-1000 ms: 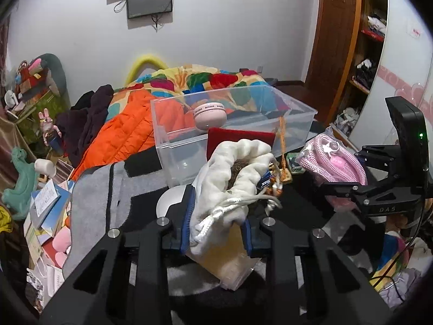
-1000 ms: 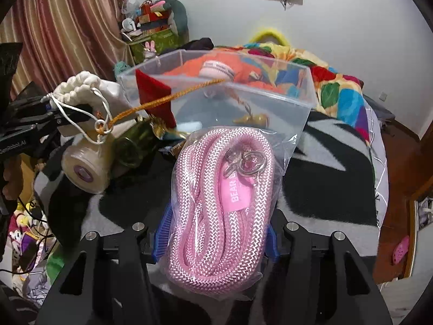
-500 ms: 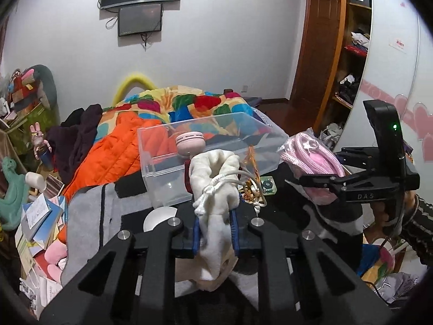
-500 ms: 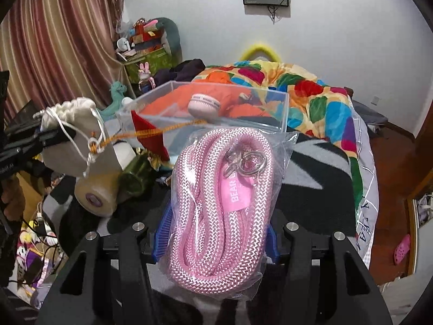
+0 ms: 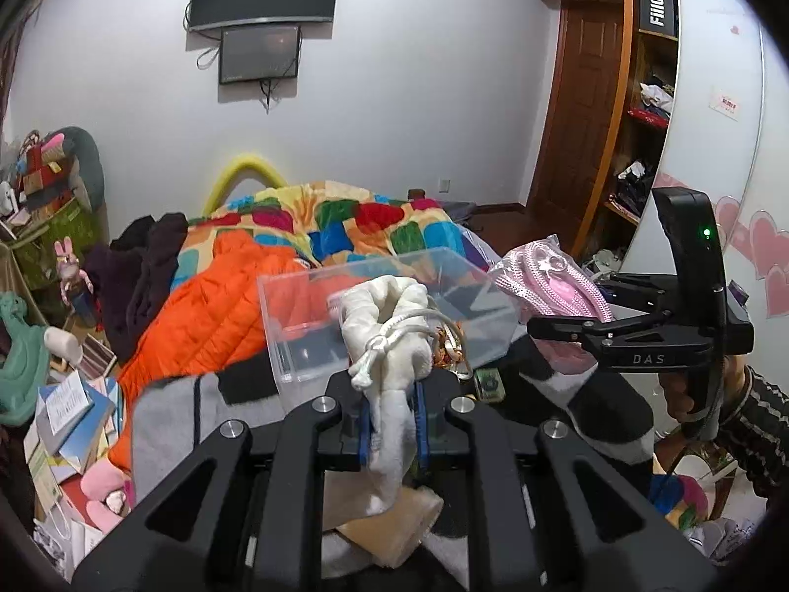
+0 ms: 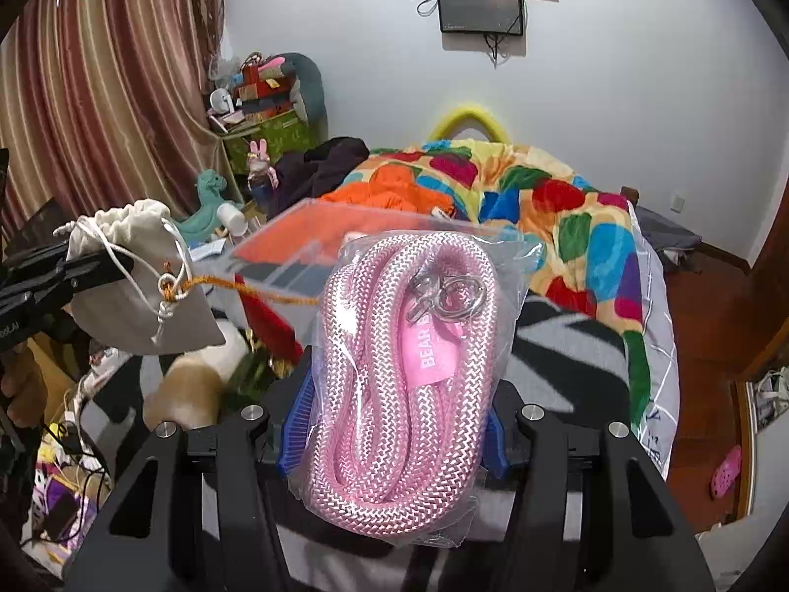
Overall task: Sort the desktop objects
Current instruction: 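Lower the pink rope and white pouch into the clear box with both tools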
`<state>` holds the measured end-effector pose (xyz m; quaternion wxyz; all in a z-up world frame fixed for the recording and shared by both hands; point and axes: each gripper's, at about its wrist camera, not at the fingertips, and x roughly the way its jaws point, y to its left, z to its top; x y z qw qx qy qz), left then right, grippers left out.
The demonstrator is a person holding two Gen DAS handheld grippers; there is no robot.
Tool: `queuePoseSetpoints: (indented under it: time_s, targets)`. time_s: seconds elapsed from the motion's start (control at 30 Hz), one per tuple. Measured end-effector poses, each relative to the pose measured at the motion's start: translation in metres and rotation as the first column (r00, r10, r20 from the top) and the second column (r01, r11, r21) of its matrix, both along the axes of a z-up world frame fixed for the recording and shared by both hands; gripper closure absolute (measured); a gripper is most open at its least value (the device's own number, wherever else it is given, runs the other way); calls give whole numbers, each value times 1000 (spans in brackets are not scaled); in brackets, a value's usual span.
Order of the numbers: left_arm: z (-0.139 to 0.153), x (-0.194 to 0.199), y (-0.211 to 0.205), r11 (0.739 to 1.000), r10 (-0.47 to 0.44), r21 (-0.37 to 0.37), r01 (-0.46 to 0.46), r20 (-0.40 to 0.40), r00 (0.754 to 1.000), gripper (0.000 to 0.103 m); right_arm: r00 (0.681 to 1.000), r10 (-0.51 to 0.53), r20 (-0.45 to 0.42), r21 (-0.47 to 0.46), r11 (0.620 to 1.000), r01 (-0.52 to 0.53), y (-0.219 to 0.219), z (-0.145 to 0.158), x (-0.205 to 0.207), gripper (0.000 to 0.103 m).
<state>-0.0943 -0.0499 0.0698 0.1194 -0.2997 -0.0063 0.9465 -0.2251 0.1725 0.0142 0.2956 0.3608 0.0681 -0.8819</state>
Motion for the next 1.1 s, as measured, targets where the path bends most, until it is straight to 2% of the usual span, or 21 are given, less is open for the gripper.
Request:
queuePoseSetpoints:
  time_s: [0.13, 0.47, 0.63, 0.9, 1.1]
  targets:
    - [6, -14, -1, 997, 52, -59, -54, -38, 998, 90, 999, -14, -30, 4, 1000, 14, -7, 8, -12, 51]
    - [4, -64, -21, 992, 125, -4, -125, -31, 992, 90, 998, -61, -29, 3, 998, 61, -25, 7, -58, 51]
    - [-4, -90, -16, 990, 131, -38, -132, -35, 991, 90, 997, -70, -14, 25, 997, 70, -39, -3, -80, 51]
    - [-43, -127, -2, 997, 72, -40, -69, 74, 995, 90, 998, -59, 24, 79, 995, 57, -50, -26, -95, 51]
    - [-71, -137, 12, 992, 41, -123, -22, 157, 987, 90, 999, -35, 40, 134, 991, 29, -54, -37, -98, 51]
